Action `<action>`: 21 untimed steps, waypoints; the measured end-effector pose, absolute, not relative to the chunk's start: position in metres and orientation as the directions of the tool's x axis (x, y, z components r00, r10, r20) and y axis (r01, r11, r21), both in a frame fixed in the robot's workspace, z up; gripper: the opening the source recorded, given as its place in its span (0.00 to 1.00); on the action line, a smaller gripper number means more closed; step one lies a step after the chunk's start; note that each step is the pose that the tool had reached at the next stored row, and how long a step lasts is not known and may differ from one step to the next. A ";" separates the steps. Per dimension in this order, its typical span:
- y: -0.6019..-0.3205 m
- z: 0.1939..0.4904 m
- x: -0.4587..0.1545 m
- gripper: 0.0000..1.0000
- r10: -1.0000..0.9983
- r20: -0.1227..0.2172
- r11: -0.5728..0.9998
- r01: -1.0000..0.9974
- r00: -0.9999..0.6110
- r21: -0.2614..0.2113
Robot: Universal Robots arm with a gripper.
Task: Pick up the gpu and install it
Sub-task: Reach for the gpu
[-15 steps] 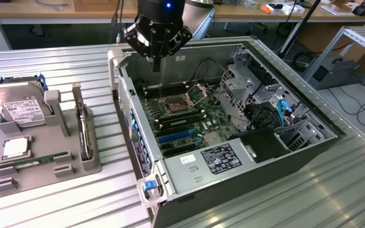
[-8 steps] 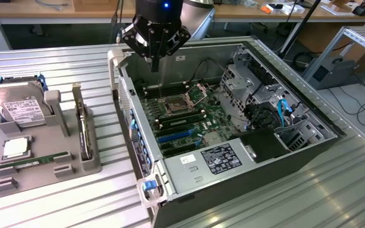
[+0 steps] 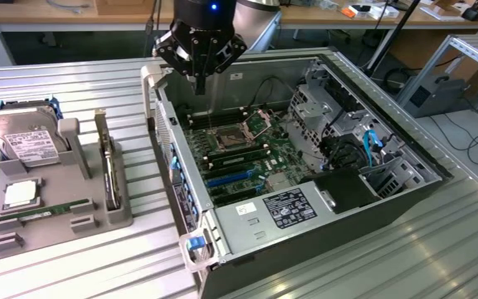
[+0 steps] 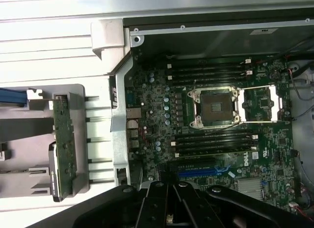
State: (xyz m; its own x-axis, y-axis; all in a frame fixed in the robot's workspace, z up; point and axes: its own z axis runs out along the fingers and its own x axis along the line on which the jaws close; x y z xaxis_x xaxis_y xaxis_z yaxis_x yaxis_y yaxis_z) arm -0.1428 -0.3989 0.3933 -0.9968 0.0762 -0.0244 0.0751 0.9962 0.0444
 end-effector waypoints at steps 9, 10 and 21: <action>-0.399 0.393 -0.148 0.11 0.076 -0.024 0.996 0.075 -0.997 0.044; -0.399 0.393 -0.149 0.11 0.076 -0.024 0.996 0.075 -0.997 0.044; -0.399 0.393 -0.153 0.11 0.076 -0.024 0.996 0.075 -0.997 0.044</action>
